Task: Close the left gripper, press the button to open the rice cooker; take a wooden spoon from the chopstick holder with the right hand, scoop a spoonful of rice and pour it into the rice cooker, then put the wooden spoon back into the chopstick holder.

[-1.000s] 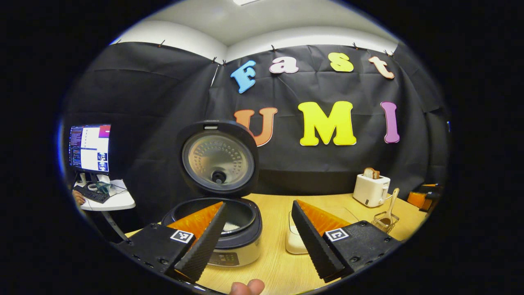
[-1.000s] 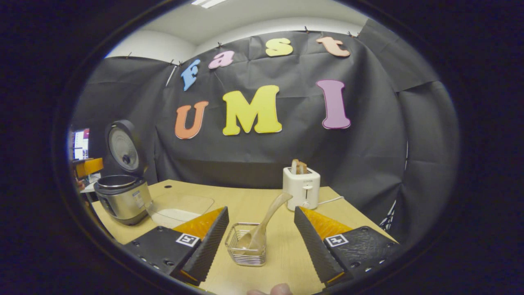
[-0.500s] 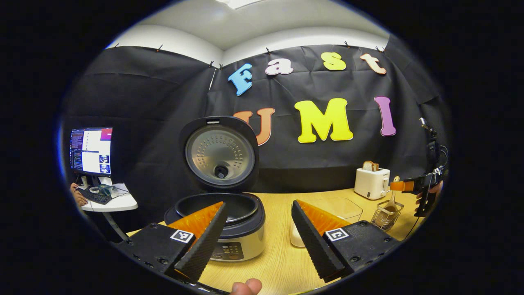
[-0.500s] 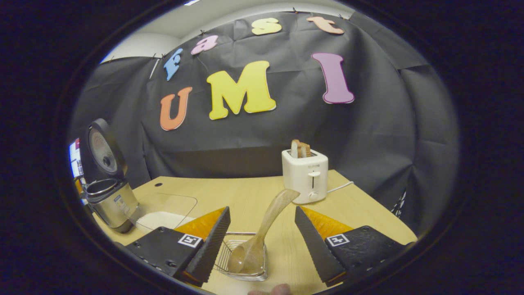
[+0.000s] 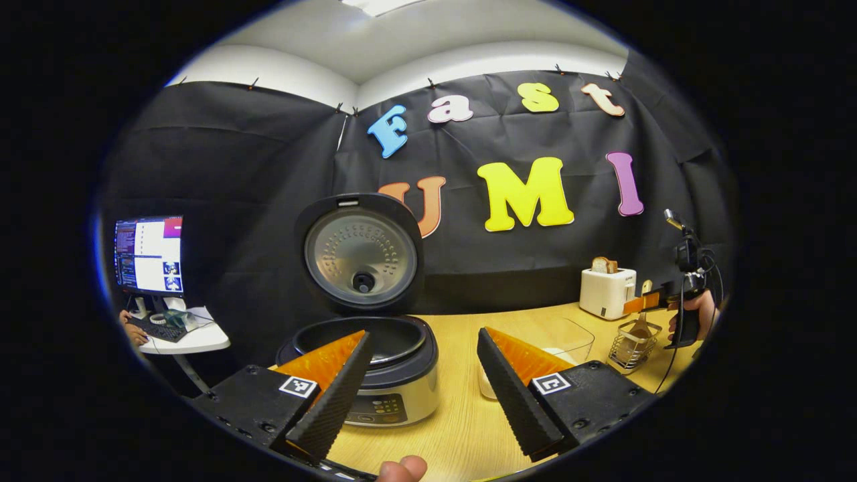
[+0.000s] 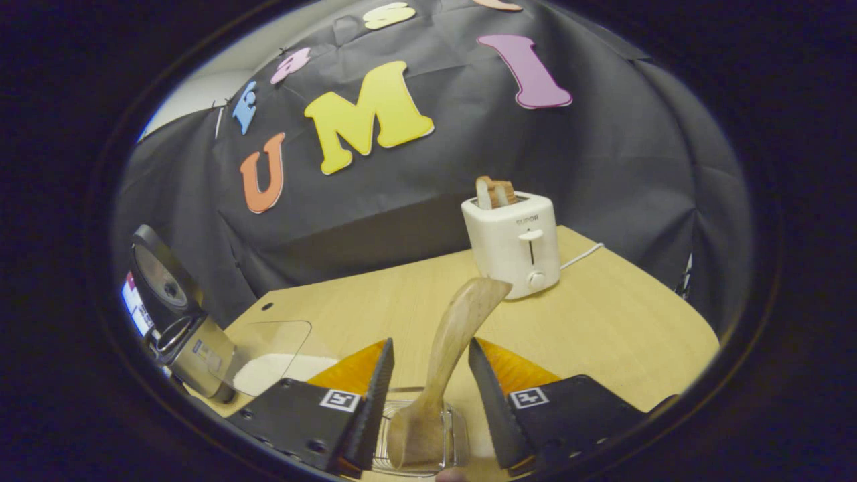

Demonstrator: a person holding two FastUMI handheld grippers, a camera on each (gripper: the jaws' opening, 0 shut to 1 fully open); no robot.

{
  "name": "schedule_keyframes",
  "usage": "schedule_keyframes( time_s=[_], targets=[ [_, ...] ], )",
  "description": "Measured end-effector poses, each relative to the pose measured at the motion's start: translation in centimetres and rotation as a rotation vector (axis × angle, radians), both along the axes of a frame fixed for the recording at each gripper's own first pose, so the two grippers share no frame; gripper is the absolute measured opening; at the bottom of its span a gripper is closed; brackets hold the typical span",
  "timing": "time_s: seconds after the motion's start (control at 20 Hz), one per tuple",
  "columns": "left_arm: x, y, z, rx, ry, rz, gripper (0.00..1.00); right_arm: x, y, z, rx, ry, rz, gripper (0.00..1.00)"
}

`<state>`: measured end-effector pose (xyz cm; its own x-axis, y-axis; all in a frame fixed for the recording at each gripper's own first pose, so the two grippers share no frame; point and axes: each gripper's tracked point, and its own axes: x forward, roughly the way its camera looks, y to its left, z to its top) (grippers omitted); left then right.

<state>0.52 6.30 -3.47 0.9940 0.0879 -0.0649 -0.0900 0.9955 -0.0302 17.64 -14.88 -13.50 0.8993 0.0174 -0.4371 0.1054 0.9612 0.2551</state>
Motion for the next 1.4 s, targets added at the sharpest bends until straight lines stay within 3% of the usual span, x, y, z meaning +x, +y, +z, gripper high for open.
schedule_keyframes(
  time_s=[0.05, 0.15, 0.25, 0.3, 0.35, 0.5, 0.9, 1.05, 1.1, 1.25, 1.4],
  targets=[
    [-0.1, 0.0, -0.1, -0.020, 0.009, -0.005, 1.00, 0.0, 0.0, -0.2, 0.016, 0.008, 0.001, 0.45],
    [-0.1, -0.1, -0.2, -0.051, 0.021, -0.018, 1.00, 0.1, -0.4, -0.5, 0.024, 0.014, -0.013, 0.33],
    [-0.1, -0.9, -1.2, -0.085, 0.063, -0.054, 1.00, 0.1, -0.2, -0.5, 0.048, 0.014, -0.011, 0.14],
    [-0.1, -1.2, -1.3, -0.101, 0.073, -0.070, 1.00, 0.0, 0.2, 0.2, 0.075, 0.000, 0.003, 0.14],
    [-0.2, -1.4, -1.4, -0.111, 0.079, -0.079, 1.00, -0.1, 0.3, 0.2, 0.061, 0.002, -0.003, 0.05],
    [-0.3, -0.8, -1.5, -0.113, 0.086, -0.077, 1.00, -0.9, 0.5, 1.2, 0.006, -0.034, 0.011, 0.00],
    [-0.8, -0.7, -1.1, -0.107, 0.076, -0.085, 1.00, -1.7, 1.4, 5.7, -0.101, -0.160, 0.010, 0.00],
    [-1.0, -0.4, -0.8, -0.122, 0.074, -0.089, 0.96, -1.7, 2.8, 7.5, -0.144, -0.189, 0.037, 0.00],
    [-1.1, -0.2, -0.7, -0.126, 0.073, -0.086, 1.00, -1.8, 3.2, 8.2, -0.164, -0.201, 0.042, 0.00],
    [-1.5, 1.1, 0.0, -0.127, 0.052, -0.063, 1.00, -1.8, 5.0, 11.2, -0.226, -0.255, 0.051, 0.00],
    [-1.6, 2.9, 0.1, -0.106, 0.050, -0.023, 1.00, -0.6, 9.7, 14.1, -0.242, -0.286, 0.124, 0.00]
  ],
)
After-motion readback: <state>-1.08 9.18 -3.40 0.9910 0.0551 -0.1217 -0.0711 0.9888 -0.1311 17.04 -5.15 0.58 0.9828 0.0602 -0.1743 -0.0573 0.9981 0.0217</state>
